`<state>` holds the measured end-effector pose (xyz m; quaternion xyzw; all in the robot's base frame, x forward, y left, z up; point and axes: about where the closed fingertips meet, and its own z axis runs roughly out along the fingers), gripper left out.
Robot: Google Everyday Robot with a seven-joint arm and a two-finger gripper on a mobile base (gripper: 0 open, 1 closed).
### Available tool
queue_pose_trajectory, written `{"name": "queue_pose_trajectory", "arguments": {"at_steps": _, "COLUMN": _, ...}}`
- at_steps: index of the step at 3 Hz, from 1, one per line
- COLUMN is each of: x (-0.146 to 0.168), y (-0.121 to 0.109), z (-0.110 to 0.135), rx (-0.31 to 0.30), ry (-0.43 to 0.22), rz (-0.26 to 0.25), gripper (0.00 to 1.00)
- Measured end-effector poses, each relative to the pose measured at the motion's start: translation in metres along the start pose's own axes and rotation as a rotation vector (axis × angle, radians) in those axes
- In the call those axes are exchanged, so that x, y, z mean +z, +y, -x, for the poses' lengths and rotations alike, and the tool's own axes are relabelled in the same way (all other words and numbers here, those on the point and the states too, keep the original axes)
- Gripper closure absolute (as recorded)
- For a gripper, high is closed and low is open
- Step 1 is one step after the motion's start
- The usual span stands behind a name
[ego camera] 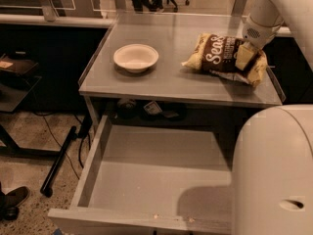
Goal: Pick brown chip bag from top drawer and place on counter
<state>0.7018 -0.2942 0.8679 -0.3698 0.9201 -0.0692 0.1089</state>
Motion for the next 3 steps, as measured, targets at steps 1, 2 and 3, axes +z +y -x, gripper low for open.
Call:
{"name": "queue_pose_trajectory", "arguments": {"at_steps": 1, "x": 0.0, "y": 0.0, "z": 0.0, "rx": 0.0, "ry": 0.0, "rz": 0.0, "gripper": 0.11}}
{"name": "queue_pose_trajectory", "arguments": {"at_steps": 2, "x": 0.0, "y": 0.0, "z": 0.0, "rx": 0.0, "ry": 0.0, "rz": 0.0, "gripper": 0.0}}
{"name": "queue_pose_trajectory", "arguments": {"at_steps": 3, "x": 0.0, "y": 0.0, "z": 0.0, "rx": 0.0, "ry": 0.0, "rz": 0.0, "gripper": 0.0}}
